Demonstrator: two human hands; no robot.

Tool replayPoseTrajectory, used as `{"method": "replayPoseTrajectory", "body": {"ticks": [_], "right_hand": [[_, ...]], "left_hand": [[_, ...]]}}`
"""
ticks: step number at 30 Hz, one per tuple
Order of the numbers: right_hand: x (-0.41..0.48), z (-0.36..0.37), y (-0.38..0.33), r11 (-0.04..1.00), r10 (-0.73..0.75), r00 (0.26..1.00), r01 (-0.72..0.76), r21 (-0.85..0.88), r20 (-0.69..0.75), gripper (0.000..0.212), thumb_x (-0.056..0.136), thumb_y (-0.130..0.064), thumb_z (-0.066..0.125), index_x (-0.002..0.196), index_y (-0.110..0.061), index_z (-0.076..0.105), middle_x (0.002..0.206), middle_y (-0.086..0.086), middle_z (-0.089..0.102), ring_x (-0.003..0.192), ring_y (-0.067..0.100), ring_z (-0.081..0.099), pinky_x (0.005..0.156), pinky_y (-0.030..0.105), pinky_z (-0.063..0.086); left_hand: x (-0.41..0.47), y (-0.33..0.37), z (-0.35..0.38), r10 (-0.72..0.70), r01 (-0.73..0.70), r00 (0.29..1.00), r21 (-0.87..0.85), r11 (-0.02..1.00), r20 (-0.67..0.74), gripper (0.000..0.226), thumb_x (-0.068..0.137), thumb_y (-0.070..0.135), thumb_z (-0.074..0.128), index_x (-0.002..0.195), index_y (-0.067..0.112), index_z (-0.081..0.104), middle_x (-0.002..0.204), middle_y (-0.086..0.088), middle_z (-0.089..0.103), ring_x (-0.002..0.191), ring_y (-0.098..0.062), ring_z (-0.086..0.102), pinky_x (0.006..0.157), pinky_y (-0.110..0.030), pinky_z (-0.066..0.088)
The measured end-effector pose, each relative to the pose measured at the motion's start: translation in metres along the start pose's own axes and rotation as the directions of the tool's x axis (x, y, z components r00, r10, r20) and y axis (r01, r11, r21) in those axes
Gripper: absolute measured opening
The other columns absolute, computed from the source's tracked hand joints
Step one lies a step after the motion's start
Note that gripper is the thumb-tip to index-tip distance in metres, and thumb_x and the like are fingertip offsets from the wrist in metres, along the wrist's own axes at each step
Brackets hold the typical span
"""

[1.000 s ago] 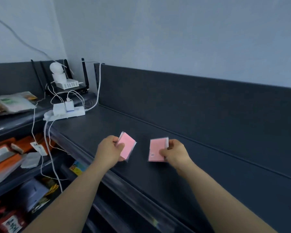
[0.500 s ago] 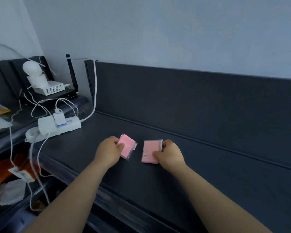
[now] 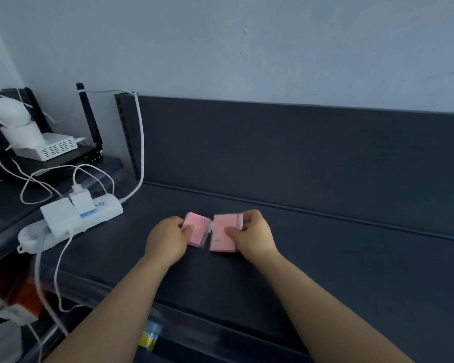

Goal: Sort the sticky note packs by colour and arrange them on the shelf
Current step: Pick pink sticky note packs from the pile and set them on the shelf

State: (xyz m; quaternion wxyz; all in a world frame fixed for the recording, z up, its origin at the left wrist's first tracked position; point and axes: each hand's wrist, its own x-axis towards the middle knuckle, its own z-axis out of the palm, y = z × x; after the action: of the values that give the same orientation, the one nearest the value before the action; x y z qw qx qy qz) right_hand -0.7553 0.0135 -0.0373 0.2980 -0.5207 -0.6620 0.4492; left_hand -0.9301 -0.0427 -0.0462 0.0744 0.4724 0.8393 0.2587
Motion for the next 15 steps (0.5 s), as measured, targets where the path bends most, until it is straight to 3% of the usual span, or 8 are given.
{"method": "replayPoseTrajectory", "body": {"ticks": [3, 6, 11, 15], "right_hand": [[0.002, 0.007, -0.006, 0.993, 0.022, 1.000, -0.023, 0.119, 0.009, 0.039, 0.086, -0.019, 0.067, 0.120, -0.014, 0.048, 0.114, 0.000, 0.060, 0.094, 0.019, 0.064, 0.063, 0.025, 0.053], [0.006, 0.016, -0.008, 0.999, 0.020, 0.999, -0.020, 0.029, 0.031, 0.038, 0.085, -0.019, 0.068, 0.117, -0.015, 0.050, 0.108, 0.003, 0.063, 0.088, 0.022, 0.067, 0.072, 0.034, 0.057], [0.004, 0.026, -0.013, 0.997, 0.010, 0.996, -0.004, -0.078, 0.084, 0.047, 0.080, -0.021, 0.074, 0.119, -0.008, 0.052, 0.099, 0.010, 0.068, 0.074, 0.024, 0.067, 0.069, 0.038, 0.059], [0.000, 0.026, -0.013, 0.979, -0.056, 0.994, 0.072, -0.189, 0.091, 0.053, 0.080, -0.032, 0.073, 0.122, -0.008, 0.053, 0.113, 0.007, 0.060, 0.083, 0.021, 0.061, 0.061, 0.026, 0.049]], "left_hand": [[0.001, -0.003, -0.006, 0.043, -0.042, 0.999, -0.079, 0.996, 0.010, 0.029, 0.097, 0.027, 0.054, 0.116, 0.009, 0.067, 0.111, -0.006, 0.068, 0.099, -0.022, 0.061, 0.075, -0.025, 0.038], [0.004, -0.008, -0.012, 0.068, -0.064, 0.997, -0.154, 0.986, 0.023, 0.025, 0.098, 0.021, 0.052, 0.113, 0.010, 0.069, 0.110, -0.003, 0.070, 0.093, -0.013, 0.057, 0.077, -0.021, 0.035], [0.004, -0.015, -0.017, 0.093, -0.090, 0.996, -0.196, 0.976, 0.010, 0.026, 0.098, 0.021, 0.051, 0.117, 0.013, 0.067, 0.117, -0.001, 0.066, 0.094, -0.009, 0.053, 0.081, -0.020, 0.036], [-0.001, -0.015, -0.022, 0.103, -0.104, 0.995, -0.179, 0.978, -0.012, 0.029, 0.097, 0.024, 0.054, 0.122, 0.014, 0.064, 0.119, -0.001, 0.065, 0.098, -0.011, 0.056, 0.082, -0.019, 0.037]]}}
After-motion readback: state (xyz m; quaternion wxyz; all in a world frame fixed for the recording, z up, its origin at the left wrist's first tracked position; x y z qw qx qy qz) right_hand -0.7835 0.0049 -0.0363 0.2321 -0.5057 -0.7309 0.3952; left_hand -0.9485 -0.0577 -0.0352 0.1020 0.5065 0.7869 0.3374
